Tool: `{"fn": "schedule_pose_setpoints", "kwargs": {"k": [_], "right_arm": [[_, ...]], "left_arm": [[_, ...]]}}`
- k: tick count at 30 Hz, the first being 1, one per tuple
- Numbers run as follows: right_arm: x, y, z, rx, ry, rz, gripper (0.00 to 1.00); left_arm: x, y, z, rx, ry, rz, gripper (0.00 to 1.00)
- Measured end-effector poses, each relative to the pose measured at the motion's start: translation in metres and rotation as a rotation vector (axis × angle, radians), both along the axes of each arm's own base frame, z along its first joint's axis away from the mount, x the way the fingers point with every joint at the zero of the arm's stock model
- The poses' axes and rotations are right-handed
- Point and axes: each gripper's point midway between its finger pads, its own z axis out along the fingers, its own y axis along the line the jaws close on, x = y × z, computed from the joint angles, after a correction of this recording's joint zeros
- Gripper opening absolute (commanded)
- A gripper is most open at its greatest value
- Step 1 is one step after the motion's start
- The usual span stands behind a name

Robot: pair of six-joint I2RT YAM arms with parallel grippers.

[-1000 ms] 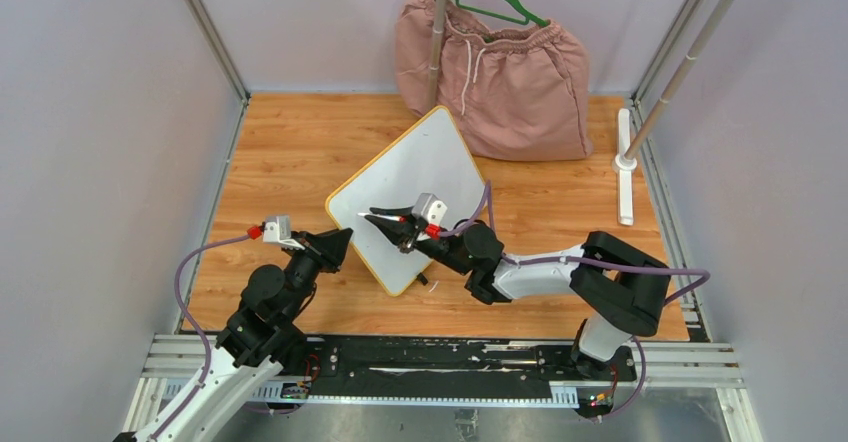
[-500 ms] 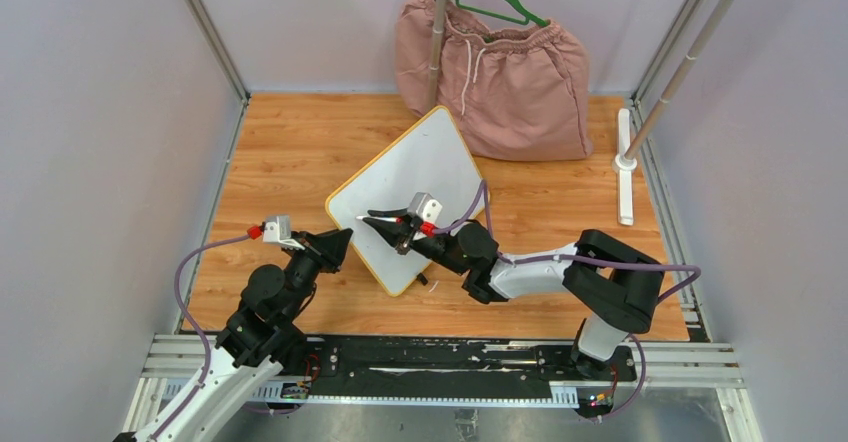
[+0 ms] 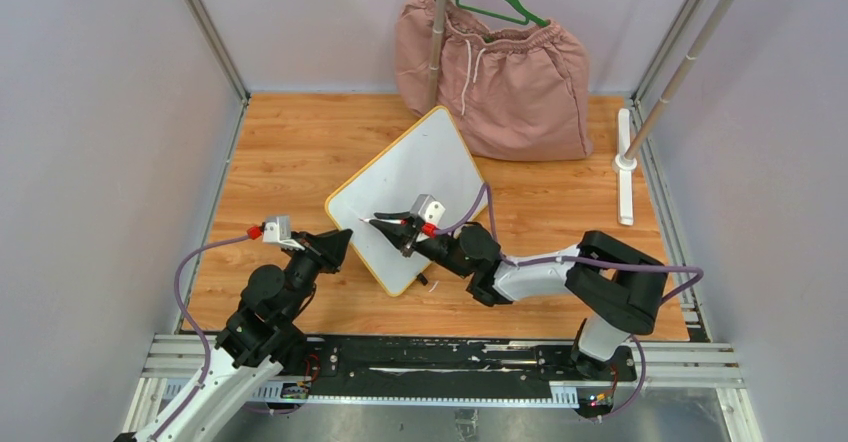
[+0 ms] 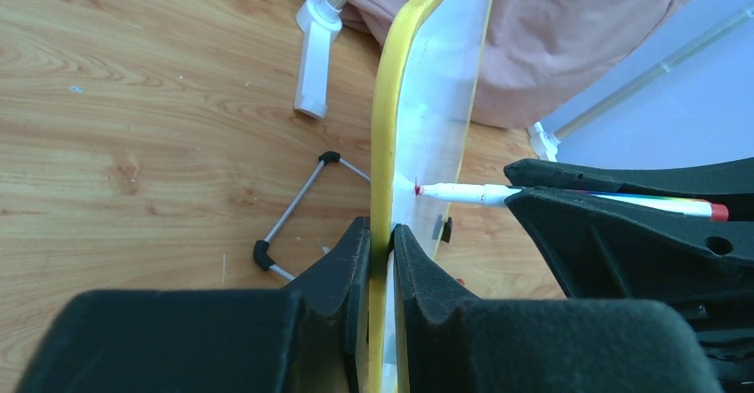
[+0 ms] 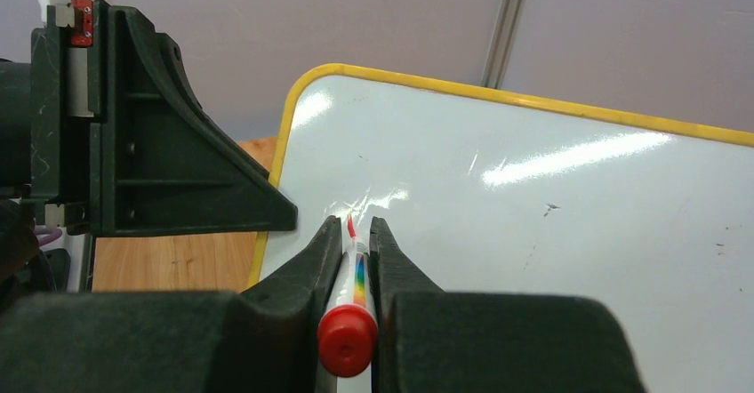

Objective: Write a sentence on the whiteboard

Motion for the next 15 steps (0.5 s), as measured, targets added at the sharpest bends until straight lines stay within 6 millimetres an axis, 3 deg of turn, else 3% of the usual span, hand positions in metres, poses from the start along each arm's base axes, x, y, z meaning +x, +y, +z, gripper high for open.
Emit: {"fn": "schedule_pose_setpoints", "kwargs": {"k": [9,15], "right_arm": [[0.002,-0.01,-0.006,-0.02,0.016,-0.025,0.0],[0.001,-0.015,0.01,0.013,0.002,-0.028,0.0]], "left_arm": [[-0.001,0.0,0.0,0.0,-0.001,-0.003,0.0],[-0.001,0.0,0.0,-0.001,-0.001,-0.004,0.0]]}}
